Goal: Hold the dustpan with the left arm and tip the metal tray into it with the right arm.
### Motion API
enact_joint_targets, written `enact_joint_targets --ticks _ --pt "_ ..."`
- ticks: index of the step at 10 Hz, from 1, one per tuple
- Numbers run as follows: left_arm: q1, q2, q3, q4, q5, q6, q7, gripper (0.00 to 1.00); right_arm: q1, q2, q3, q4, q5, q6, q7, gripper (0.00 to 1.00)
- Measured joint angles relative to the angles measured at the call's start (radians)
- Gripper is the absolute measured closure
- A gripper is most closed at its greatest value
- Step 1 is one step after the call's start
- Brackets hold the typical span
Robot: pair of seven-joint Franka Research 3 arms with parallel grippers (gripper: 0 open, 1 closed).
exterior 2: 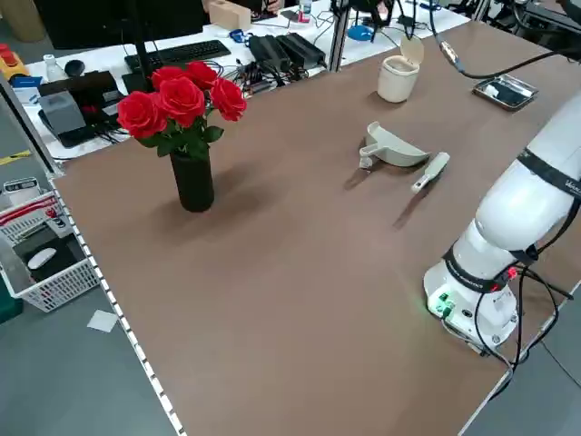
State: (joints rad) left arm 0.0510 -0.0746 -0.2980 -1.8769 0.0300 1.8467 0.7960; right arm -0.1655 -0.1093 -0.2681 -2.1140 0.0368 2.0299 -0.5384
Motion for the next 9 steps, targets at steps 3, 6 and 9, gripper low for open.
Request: enact_joint_targets --ticks 3,6,9 --pt "0.000 0.021 -0.062 -0.131 0.038 0.122 0.064 0.05 0.001 0.057 -0.004 -0.166 0.069 0.213 -0.001 0.00" --pt "0.002 0.038 -0.076 -0.276 0.042 0.198 0.161 0.07 0.001 0.177 -0.004 -0.186 0.148 0.259 -0.002 0.00" --pt "0.001 0.041 -0.101 -0.427 0.042 0.365 0.183 0.08 0.005 0.285 0.002 -0.190 0.168 0.333 -0.006 0.00"
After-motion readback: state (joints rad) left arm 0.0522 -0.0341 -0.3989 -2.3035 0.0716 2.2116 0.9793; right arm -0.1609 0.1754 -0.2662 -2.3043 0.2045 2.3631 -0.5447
